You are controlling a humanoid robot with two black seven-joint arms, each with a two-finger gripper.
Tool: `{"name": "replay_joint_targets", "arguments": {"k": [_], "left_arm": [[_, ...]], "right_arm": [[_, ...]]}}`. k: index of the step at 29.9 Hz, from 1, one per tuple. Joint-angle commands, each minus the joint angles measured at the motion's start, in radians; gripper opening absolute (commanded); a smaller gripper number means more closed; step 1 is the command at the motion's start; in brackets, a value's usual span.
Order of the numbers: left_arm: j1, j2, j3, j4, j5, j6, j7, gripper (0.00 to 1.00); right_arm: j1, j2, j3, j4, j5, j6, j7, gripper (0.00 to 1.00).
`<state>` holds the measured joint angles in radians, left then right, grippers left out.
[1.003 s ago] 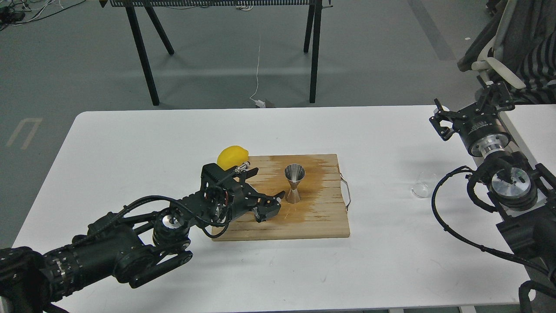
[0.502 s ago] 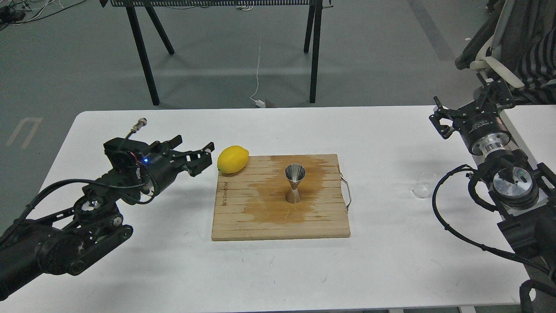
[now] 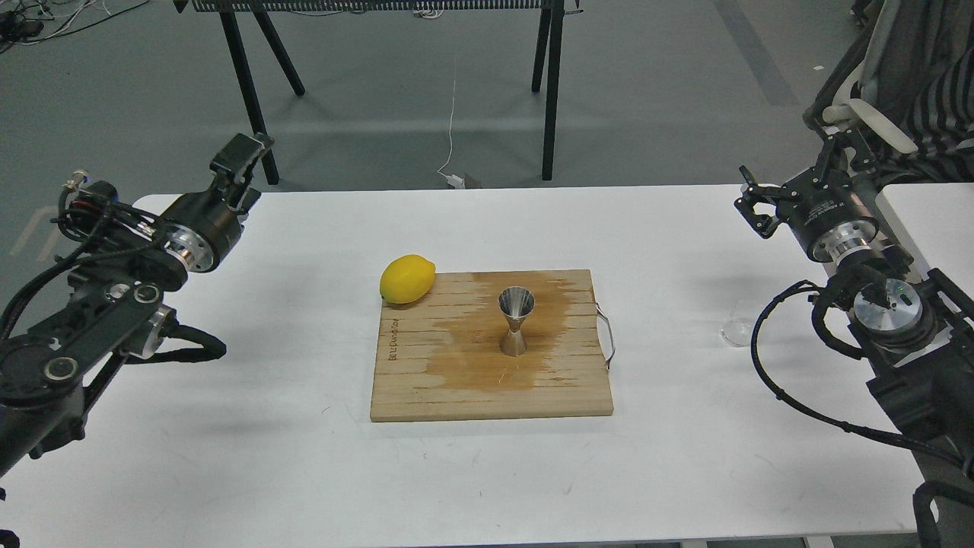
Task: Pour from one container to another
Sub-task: 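Open the left gripper and withdraw it to rest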
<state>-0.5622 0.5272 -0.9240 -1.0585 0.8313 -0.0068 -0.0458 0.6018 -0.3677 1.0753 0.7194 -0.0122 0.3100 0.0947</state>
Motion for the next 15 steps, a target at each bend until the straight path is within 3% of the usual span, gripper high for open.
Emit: {"name": "replay_joint_targets", "arguments": {"k": [1, 4, 7, 15], "left_arm": [[-0.073, -0.006, -0.036, 0.139, -0.145, -0.099, -0.019, 0.99], [-0.134, -0.019, -0.042, 0.283, -0.306, -0.258, -0.017, 0.99], [-0.166, -0.019, -0.032, 0.354, -0.435, -0.367, -0.008, 0.99], [-0.16, -0.007, -0.024, 0.356, -0.46, -0.401, -0.008, 1.0]], "right_arm": [[-0.003, -0.019, -0.005, 0.027, 0.001, 0.007, 0.0, 0.99], [-0.022, -0.068, 0.015, 0.106, 0.008, 0.012, 0.0, 0.99], [-0.094, -0.071, 0.057, 0.161, 0.009, 0.011, 0.0, 0.99], [-0.417, -0.08, 0.242, 0.412, 0.105, 0.011, -0.024, 0.99]]}}
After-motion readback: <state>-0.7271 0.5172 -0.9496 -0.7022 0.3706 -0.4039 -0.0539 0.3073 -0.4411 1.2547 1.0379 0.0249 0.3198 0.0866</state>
